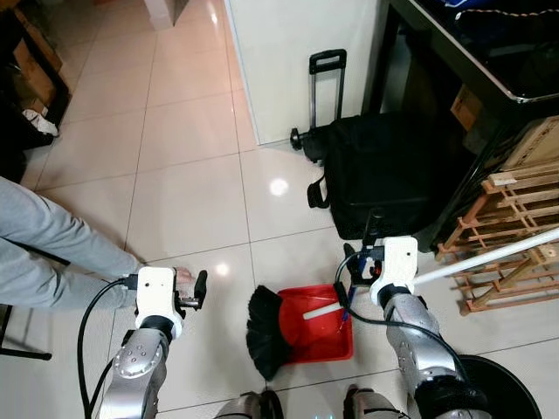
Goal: Sweep floor
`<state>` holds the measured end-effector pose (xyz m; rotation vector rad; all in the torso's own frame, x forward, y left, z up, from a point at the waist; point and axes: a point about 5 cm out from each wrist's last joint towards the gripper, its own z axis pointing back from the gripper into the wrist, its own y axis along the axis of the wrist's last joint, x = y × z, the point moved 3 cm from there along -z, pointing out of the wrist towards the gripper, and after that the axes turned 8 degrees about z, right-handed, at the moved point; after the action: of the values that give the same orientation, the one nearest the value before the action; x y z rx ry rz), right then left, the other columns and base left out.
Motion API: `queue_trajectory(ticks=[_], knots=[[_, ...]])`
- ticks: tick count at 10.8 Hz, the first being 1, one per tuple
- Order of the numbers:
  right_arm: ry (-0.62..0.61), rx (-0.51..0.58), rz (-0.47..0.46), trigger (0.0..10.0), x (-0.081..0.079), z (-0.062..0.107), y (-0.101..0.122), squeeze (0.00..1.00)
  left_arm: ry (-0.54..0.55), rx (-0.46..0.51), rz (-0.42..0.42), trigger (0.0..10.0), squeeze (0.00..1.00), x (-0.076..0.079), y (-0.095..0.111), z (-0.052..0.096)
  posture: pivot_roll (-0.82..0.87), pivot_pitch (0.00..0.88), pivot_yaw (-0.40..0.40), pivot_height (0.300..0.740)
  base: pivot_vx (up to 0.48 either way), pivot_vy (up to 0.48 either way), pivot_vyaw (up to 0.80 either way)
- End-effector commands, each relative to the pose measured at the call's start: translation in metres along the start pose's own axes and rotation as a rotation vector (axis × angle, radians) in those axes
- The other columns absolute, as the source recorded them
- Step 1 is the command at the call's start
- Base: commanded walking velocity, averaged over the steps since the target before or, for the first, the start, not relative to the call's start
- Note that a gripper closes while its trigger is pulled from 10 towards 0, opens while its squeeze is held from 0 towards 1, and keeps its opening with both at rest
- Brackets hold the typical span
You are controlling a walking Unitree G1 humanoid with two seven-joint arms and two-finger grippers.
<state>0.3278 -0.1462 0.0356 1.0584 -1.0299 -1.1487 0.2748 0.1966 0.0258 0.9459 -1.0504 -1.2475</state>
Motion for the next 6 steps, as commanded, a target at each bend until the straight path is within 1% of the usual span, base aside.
queue_trajectory(ticks=[1, 3, 4, 5, 6], knots=[[0.035, 0.001, -0.059, 10.0, -0.0085, 0.0008, -0.0023, 0.00, 0.024, -0.012, -0.006, 10.0, 0.00, -0.0100, -0.0004, 0.0035, -0.07, 0.195, 0.172, 0.740, 0.000, 0.000, 0.00], [-0.003, -0.023, -0.063, 10.0, -0.0047, -0.0006, -0.0061, 0.00, 0.026, -0.013, -0.010, 10.0, 0.00, -0.0113, 0.0002, 0.0045, -0.06, 0.200, 0.175, 0.740, 0.000, 0.000, 0.00], [-0.019, -0.028, -0.047, 10.0, -0.0039, -0.0008, -0.0073, 0.00, 0.026, -0.014, -0.010, 10.0, 0.00, -0.0114, 0.0004, 0.0056, -0.06, 0.203, 0.176, 0.740, 0.000, 0.000, 0.00], [-0.010, -0.033, -0.116, 10.0, -0.0062, -0.0006, -0.0093, 0.00, 0.025, -0.015, -0.010, 10.0, 0.00, -0.0112, 0.0002, 0.0066, -0.06, 0.206, 0.177, 0.740, 0.000, 0.000, 0.00], [-0.035, -0.037, -0.159, 10.0, -0.0048, -0.0014, -0.0090, 0.00, 0.026, -0.016, -0.009, 10.0, 0.00, -0.0113, 0.0000, 0.0076, -0.05, 0.208, 0.179, 0.740, 0.000, 0.000, 0.00]])
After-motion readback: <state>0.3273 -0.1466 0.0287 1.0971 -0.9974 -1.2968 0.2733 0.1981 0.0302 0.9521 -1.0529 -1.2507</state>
